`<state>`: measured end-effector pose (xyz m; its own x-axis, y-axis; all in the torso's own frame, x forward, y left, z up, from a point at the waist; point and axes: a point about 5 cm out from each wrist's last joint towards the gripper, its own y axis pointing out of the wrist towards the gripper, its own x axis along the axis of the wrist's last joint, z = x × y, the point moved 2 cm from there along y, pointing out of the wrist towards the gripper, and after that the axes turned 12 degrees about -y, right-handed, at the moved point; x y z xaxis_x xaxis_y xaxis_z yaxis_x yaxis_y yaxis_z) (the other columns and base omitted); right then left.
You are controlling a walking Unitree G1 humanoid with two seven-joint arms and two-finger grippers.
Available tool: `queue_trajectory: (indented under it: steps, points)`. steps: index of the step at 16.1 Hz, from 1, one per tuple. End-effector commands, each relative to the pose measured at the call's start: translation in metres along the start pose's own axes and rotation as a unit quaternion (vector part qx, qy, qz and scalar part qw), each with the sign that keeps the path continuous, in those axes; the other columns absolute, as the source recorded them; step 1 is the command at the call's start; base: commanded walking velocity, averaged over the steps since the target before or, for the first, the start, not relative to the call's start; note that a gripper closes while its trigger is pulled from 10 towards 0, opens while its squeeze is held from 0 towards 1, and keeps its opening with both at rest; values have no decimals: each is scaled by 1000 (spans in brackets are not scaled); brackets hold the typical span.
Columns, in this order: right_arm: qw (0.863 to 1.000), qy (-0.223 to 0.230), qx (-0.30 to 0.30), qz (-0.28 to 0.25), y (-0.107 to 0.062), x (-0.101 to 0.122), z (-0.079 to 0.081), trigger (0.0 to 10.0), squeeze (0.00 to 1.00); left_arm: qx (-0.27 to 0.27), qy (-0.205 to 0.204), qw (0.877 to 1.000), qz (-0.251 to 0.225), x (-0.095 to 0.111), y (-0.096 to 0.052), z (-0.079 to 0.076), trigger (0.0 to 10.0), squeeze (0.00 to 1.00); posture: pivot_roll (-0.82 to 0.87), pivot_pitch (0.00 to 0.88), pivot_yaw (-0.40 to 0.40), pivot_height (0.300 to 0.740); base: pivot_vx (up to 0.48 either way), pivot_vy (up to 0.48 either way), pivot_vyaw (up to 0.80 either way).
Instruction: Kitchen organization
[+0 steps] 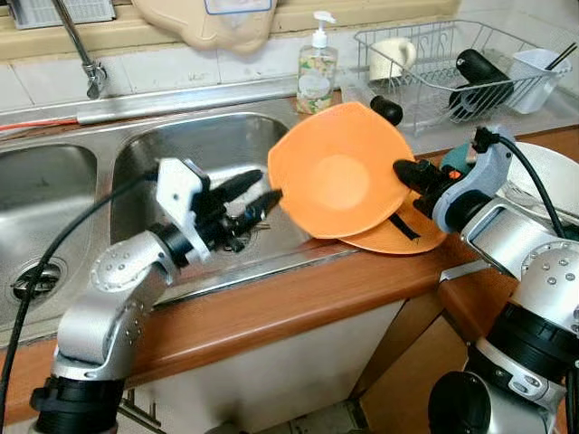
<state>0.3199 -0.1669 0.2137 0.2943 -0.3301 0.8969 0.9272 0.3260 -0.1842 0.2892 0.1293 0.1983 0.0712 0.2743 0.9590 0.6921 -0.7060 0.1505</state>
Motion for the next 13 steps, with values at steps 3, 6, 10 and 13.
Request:
queue_trajectory:
  steps: [3,6,10,13]
  points:
    - [996,-42,40,-64,-3,20,16,0,0,7,-50,998,-35,10,4,6,10000,337,-108,0,53,740,0,0,0]
    - [991,-41,59,-109,-8,31,23,0,0,-7,-92,995,-40,8,10,5,10000,0,-118,0,72,740,0,0,0]
    - [981,-28,106,-159,-16,41,35,0,0,-7,-109,993,-42,6,19,7,10000,0,-127,0,84,740,0,0,0]
    - [972,-12,146,-183,-22,45,46,0,0,26,-109,992,-57,6,24,18,10000,0,-132,0,90,740,0,0,0]
